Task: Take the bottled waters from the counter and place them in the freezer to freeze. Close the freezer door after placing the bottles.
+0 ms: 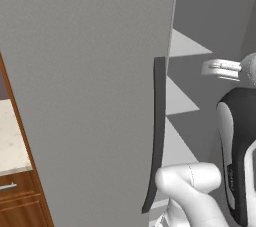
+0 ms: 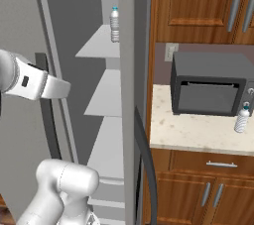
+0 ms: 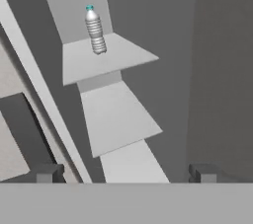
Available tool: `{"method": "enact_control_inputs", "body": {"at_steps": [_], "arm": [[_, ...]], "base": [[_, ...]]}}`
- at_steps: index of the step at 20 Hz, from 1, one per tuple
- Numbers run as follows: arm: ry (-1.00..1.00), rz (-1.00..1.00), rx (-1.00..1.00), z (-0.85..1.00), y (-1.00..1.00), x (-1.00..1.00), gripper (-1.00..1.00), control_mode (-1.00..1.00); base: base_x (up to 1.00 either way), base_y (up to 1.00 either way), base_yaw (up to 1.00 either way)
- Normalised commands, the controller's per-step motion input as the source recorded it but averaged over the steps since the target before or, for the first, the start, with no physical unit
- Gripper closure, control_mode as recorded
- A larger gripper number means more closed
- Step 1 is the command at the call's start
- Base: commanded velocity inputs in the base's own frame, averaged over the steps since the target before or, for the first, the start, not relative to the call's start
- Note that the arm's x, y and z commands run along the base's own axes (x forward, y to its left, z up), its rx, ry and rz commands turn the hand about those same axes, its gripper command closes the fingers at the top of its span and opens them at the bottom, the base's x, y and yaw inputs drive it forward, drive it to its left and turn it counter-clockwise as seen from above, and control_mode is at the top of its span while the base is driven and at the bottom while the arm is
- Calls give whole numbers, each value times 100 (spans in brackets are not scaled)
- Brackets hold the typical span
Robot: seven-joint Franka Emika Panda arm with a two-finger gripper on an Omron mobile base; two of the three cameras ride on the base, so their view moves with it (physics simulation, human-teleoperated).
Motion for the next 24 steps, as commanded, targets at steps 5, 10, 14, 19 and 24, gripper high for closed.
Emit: {"method": "enact_control_inputs", "body": {"at_steps": [5,10,14,19,24], "arm": [[25,8,0,-40,11,-26,-100,-100],[19,11,0,-57,12,-26,-100,-100],[11,9,0,-52,14,-19,-100,-100],[0,4,0,-35,2,-4,-100,-100],[0,0,0,-10,0,0,-100,-100]], "base": [[0,0,0],[0,0,0],[0,0,0],[0,0,0],[0,0,0]]}}
